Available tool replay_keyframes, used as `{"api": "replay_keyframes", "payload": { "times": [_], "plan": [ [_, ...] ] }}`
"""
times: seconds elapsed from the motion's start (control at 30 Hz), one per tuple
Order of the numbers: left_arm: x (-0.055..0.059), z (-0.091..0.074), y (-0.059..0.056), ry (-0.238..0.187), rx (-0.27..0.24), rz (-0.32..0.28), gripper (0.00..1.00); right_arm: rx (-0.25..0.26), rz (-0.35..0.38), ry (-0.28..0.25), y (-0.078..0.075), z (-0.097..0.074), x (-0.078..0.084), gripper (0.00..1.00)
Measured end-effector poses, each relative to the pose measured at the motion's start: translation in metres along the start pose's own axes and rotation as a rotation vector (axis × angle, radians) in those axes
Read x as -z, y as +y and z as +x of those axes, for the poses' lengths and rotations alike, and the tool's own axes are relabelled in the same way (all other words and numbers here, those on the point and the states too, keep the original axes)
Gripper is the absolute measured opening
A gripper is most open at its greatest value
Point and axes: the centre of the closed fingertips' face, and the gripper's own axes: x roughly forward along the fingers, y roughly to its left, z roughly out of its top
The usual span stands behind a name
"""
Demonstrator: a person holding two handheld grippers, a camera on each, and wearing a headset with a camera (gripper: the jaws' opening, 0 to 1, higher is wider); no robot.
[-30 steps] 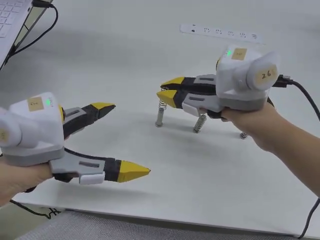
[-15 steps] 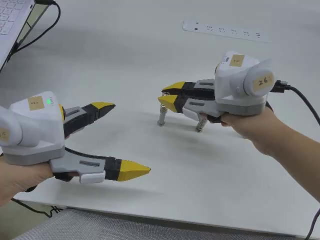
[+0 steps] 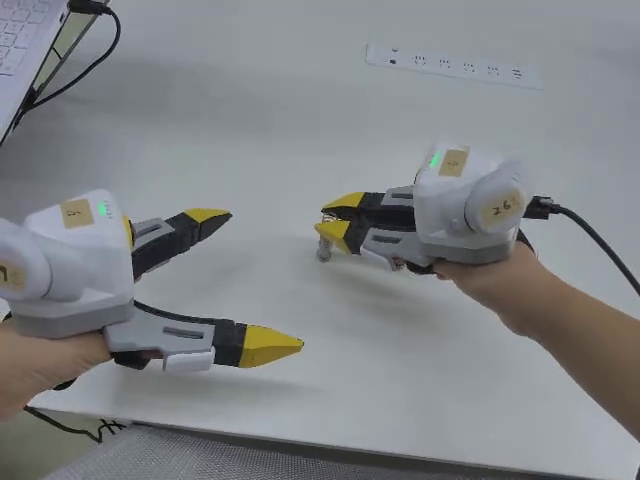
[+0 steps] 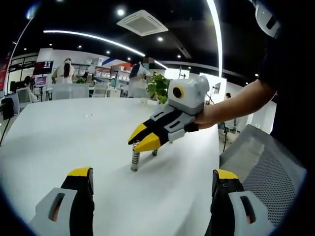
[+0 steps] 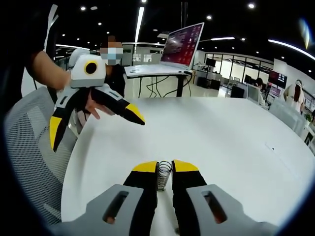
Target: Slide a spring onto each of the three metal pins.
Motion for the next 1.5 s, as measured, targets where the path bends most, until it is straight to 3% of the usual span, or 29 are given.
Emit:
{"api": "replay_keyframes", "payload": {
  "times": [0.3,0.33,0.93,1.23,1.5],
  "plan": [
    [-0.001,0.0,0.002,-0.002,-0.005,-0.002,0.98,-0.007,-0.019,0.041,0.0,0.008,0.017,0.08],
    [-0.001,0.0,0.002,-0.001,-0.005,0.0,0.98,-0.005,-0.019,0.022,-0.001,0.008,0.013,0.08],
    [0.0,0.0,0.0,0.0,-0.002,0.0,0.98,-0.004,0.024,0.037,0.001,0.005,0.016,0.09],
    [-0.007,0.0,-0.002,-0.001,-0.005,0.012,0.98,0.0,0.052,0.007,-0.001,0.006,0.007,0.19],
    [-0.015,-0.001,-0.001,-0.004,-0.02,0.016,0.98,-0.01,0.096,-0.041,0.002,-0.004,-0.006,0.35]
  ]
}}
